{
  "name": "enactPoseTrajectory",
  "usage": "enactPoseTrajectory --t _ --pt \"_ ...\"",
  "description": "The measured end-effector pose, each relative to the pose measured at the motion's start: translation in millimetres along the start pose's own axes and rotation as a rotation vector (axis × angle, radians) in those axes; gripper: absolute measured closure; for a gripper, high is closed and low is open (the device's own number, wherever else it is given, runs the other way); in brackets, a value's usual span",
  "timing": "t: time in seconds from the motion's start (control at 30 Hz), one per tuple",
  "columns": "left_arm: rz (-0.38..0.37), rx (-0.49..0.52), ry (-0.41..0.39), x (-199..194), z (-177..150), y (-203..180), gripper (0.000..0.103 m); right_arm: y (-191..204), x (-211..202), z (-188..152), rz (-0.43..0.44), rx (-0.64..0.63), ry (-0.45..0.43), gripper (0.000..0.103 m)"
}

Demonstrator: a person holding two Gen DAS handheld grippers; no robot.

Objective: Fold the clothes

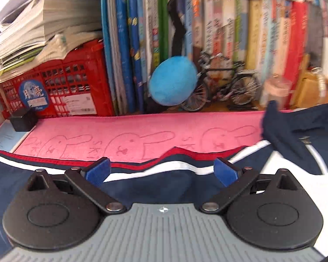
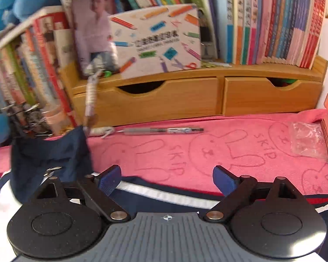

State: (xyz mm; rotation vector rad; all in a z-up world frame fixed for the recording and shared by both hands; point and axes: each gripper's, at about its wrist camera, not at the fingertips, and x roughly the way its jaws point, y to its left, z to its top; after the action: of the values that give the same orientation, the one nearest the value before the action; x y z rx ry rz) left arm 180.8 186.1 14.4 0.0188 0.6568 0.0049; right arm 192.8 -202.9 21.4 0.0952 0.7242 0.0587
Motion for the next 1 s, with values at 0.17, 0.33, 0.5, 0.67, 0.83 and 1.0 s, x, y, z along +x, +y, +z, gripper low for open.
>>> enactPoseTrajectory --t 0.17,0.33,0.5,0.67,0.83,1.0 --pt "-0.268 0.175 -0.009 -63 -31 -38 0.000 56 -55 -66 0.243 -0.216 0.085 0.051" --pt "-0.215 0.246 0.085 -10 -29 -89 0.000 104 -28 -68 0.174 -0.298 0.083 0.062" --pt "-0.050 0.078 0.133 64 15 -95 0.000 90 45 -11 0.052 -0.196 0.039 0.060" --pt "0.020 -0.035 0.187 88 39 -85 0.000 81 52 13 0.033 -0.087 0.103 0.050" --pt "-0.013 -0.013 0.054 19 15 -72 0.000 67 -42 -39 0.253 -0.146 0.001 0.024" --pt "-0.123 0.092 -0.018 -62 -28 -81 0.000 41 -98 -103 0.321 -0.204 0.049 0.024"
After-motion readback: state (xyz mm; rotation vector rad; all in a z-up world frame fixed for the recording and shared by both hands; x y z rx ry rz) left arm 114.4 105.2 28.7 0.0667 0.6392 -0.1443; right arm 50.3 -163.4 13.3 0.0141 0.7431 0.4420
